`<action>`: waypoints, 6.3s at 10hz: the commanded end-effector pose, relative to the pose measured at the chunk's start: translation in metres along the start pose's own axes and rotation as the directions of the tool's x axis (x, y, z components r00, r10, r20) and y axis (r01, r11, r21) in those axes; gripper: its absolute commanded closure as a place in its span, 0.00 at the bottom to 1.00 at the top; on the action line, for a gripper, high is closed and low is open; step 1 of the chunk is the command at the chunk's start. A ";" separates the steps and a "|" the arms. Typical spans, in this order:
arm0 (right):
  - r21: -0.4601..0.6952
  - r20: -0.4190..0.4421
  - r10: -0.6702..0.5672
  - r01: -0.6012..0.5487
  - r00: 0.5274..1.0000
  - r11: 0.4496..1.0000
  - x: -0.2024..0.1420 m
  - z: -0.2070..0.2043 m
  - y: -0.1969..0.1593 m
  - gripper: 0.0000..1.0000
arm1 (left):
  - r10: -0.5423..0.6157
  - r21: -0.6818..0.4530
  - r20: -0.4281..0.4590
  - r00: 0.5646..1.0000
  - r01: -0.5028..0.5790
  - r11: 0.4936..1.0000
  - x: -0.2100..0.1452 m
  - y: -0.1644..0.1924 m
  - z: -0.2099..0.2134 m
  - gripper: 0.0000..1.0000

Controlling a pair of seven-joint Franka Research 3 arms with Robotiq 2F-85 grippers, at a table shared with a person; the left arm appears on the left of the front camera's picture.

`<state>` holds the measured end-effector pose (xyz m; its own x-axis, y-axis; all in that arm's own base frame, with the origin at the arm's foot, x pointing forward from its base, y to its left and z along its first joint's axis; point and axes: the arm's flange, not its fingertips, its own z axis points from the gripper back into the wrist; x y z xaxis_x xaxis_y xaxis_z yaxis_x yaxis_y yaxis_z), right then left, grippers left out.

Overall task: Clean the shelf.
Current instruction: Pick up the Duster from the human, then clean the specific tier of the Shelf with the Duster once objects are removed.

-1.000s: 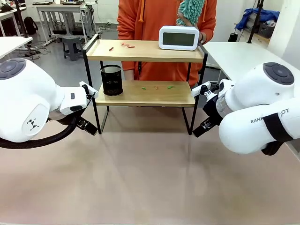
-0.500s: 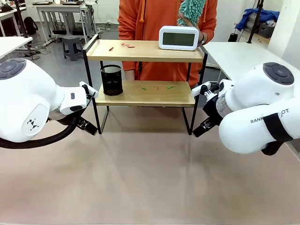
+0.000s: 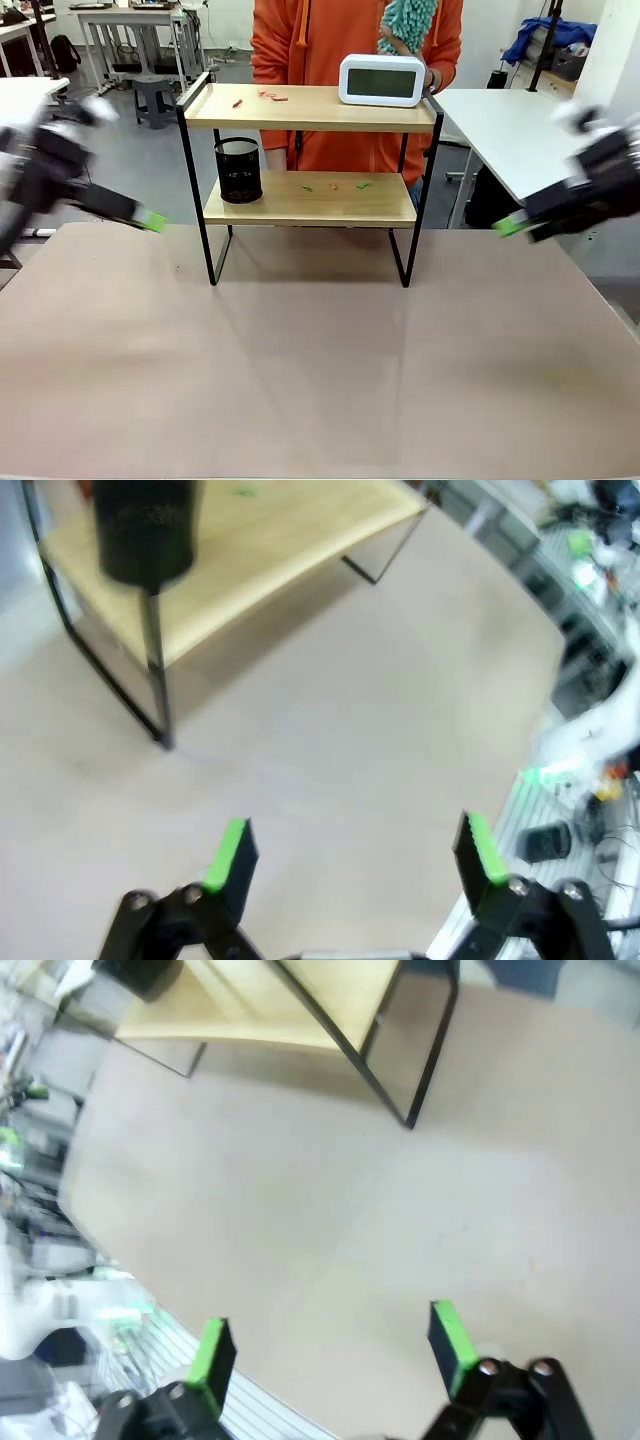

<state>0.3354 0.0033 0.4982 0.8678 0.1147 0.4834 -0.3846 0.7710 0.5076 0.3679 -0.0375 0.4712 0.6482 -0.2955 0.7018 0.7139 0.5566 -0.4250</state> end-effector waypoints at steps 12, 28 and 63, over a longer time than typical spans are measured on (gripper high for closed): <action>0.383 0.267 -0.544 0.430 0.796 0.818 -0.123 0.104 -0.182 0.00 | 0.481 -0.203 0.430 0.764 -0.437 0.876 -0.136 0.126 0.116 0.00; 0.326 0.103 -0.669 0.610 0.736 0.722 0.128 0.014 -0.076 0.00 | 0.481 -0.203 0.430 0.764 -0.437 0.876 -0.136 0.126 0.116 0.00; 0.157 0.162 -0.201 0.176 0.966 0.972 -0.122 0.164 -0.043 1.00 | 0.481 -0.203 0.430 0.764 -0.437 0.876 -0.136 0.126 0.116 0.00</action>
<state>0.1909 -0.1489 0.5313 0.8691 -0.1184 0.4803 -0.2831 0.6772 0.6792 0.3392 0.1652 0.3879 0.7362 0.3714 0.5658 0.3798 0.4652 -0.7996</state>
